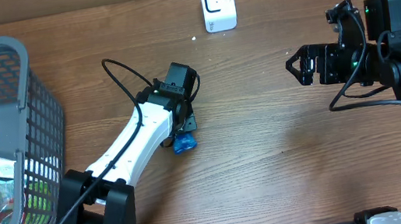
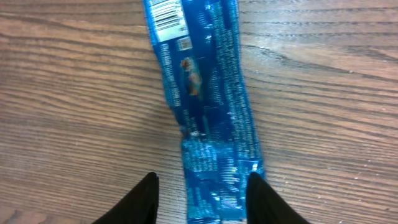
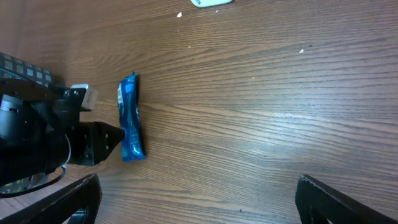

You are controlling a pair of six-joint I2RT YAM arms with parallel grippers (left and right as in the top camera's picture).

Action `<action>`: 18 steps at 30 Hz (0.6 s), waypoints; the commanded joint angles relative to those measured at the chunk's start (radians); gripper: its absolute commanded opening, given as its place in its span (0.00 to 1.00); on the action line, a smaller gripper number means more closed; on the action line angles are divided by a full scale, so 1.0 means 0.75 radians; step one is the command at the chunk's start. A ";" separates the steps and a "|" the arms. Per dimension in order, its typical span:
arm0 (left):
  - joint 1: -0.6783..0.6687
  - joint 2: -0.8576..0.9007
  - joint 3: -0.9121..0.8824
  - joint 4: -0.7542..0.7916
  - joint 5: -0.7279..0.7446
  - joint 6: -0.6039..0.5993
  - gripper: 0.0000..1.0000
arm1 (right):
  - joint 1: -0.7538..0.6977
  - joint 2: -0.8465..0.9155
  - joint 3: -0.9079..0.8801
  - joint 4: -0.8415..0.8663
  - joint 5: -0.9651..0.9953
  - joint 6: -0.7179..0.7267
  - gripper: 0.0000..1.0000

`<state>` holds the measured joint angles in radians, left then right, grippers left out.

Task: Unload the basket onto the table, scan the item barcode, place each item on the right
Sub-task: 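Carry the blue bar out and place it on the table center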

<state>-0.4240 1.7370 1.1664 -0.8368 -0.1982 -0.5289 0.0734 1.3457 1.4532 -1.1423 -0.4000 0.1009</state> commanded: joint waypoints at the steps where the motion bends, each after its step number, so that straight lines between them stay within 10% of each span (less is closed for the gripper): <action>1: -0.002 -0.013 0.064 -0.038 -0.024 0.003 0.40 | 0.008 -0.007 0.031 0.007 0.008 -0.006 1.00; 18: 0.387 -0.023 1.592 -1.055 -0.035 0.047 0.43 | 0.008 -0.007 0.031 0.003 0.008 -0.006 1.00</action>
<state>-0.2077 1.7351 2.2116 -1.5703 -0.2050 -0.5182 0.0738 1.3457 1.4532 -1.1442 -0.3996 0.1009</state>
